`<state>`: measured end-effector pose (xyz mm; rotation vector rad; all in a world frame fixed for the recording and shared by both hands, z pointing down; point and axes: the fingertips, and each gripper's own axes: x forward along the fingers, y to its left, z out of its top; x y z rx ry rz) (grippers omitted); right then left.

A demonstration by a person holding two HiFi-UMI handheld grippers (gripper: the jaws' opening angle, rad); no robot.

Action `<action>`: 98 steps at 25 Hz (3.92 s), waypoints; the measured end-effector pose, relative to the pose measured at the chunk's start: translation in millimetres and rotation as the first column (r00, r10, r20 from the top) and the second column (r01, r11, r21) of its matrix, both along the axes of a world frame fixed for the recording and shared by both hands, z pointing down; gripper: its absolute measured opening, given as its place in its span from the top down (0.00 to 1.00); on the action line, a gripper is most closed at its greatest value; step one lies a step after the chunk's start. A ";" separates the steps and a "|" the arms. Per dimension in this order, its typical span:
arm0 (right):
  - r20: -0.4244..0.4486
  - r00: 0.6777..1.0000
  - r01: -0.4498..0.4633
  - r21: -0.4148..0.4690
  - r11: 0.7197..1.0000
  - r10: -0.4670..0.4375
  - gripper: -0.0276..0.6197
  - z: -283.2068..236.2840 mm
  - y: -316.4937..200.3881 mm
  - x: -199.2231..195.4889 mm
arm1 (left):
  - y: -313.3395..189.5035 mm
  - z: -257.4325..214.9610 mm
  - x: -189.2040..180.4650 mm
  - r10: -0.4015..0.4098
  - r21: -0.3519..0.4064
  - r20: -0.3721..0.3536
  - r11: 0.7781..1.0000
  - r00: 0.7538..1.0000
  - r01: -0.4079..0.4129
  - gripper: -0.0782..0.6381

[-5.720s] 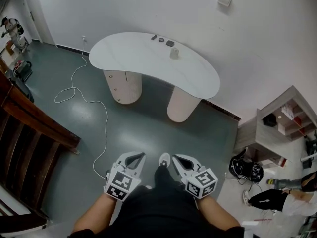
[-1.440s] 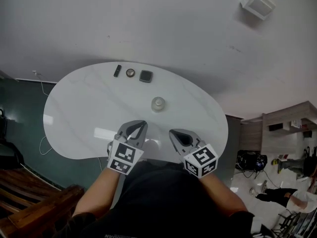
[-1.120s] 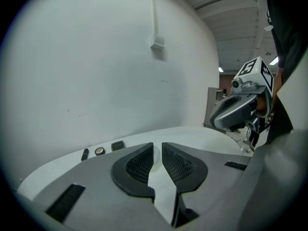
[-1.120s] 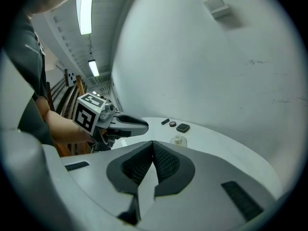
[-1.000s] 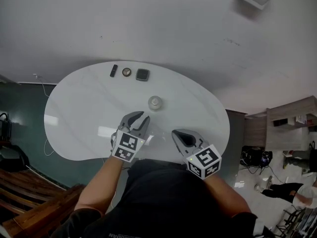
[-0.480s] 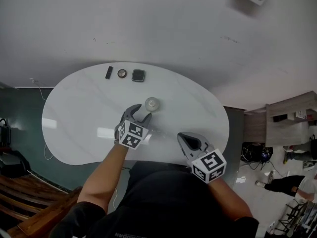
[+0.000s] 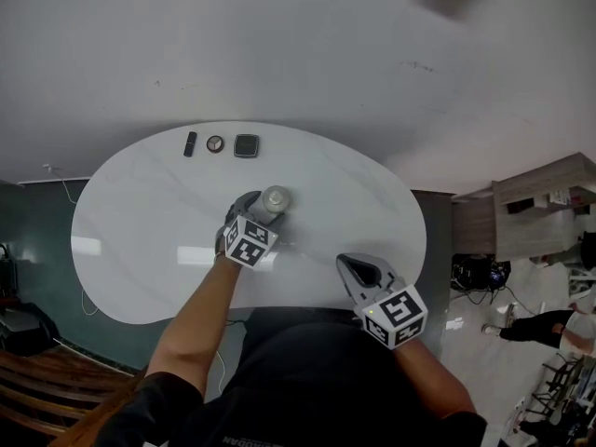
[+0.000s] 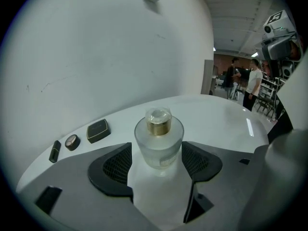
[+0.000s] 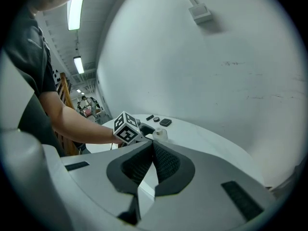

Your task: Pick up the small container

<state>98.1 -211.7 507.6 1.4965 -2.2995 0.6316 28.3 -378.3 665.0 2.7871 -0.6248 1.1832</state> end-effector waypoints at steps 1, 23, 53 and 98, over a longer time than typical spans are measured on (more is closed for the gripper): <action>-0.002 1.000 -0.008 -0.002 1.000 0.008 0.96 0.3 0.7 1.3 | 0.4 2.2 3.8 0.013 -0.002 0.002 1.000 1.000 -0.013 0.43; -0.041 0.994 -0.098 -0.052 0.994 0.096 0.96 12.9 17.0 36.1 | -18.3 21.0 46.6 0.011 -0.012 -0.073 1.000 0.997 -0.012 0.41; 0.040 0.998 0.037 0.071 0.997 -0.040 0.96 -10.5 -4.5 -7.9 | 31.9 -106.3 -1.0 -0.029 -0.021 -0.137 0.999 0.990 0.026 0.41; 0.023 0.973 0.224 0.146 0.964 -0.230 0.96 -45.5 -49.3 -46.0 | 141.5 -193.3 -61.4 0.001 0.050 -0.116 0.999 0.993 0.005 0.41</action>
